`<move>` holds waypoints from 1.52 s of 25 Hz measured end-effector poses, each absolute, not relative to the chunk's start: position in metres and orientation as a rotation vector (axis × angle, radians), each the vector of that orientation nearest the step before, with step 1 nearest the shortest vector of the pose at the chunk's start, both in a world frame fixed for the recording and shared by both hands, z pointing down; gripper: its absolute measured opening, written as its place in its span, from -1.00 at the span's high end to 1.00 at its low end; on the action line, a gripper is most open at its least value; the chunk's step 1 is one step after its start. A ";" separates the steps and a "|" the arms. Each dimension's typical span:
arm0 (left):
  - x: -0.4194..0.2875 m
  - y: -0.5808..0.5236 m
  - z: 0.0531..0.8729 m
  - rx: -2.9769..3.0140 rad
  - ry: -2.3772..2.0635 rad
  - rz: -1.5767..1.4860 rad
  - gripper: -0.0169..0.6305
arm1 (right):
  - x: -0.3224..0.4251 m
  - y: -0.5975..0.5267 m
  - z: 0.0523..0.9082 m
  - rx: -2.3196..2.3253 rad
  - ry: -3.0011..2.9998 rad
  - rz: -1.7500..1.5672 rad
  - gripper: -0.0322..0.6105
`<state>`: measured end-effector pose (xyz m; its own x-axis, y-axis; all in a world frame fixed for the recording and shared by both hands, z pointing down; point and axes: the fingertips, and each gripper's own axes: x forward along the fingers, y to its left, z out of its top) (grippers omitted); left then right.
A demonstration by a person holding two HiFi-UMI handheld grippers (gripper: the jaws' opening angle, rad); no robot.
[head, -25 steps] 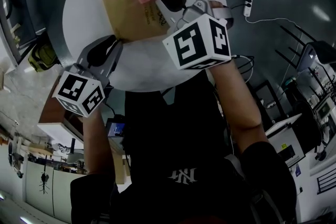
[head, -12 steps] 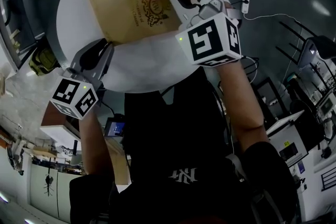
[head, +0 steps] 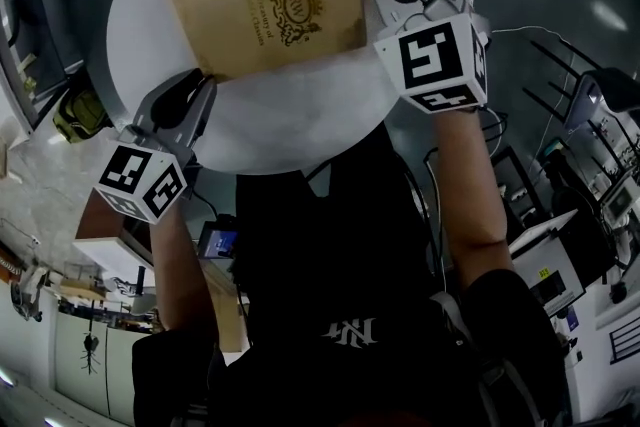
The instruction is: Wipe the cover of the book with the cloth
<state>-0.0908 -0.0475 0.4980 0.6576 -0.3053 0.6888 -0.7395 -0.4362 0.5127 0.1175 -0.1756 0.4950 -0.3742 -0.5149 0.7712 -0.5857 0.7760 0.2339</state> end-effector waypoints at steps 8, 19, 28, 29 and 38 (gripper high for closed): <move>-0.090 -0.046 0.503 2.033 -0.817 0.612 0.73 | 0.098 -0.181 0.454 0.886 -2.104 0.001 0.86; -0.098 -0.047 0.501 2.050 -0.824 0.547 0.74 | -0.063 -0.149 0.438 0.617 -2.325 -0.053 0.86; -0.096 -0.046 0.501 2.058 -0.822 0.525 0.74 | -0.110 -0.123 0.477 0.468 -2.298 -0.007 0.86; -0.096 -0.046 0.501 2.058 -0.822 0.524 0.74 | -0.111 -0.121 0.481 0.461 -2.289 0.006 0.86; -0.096 -0.046 0.500 2.055 -0.819 0.524 0.74 | -0.101 -0.120 0.489 0.468 -2.275 0.056 0.86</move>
<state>-0.0958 -0.0464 0.5000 0.6990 -0.3603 0.6177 -0.7119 -0.4326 0.5533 -0.1013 -0.1199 0.4894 -0.6149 -0.3143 0.7233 -0.3493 0.9308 0.1076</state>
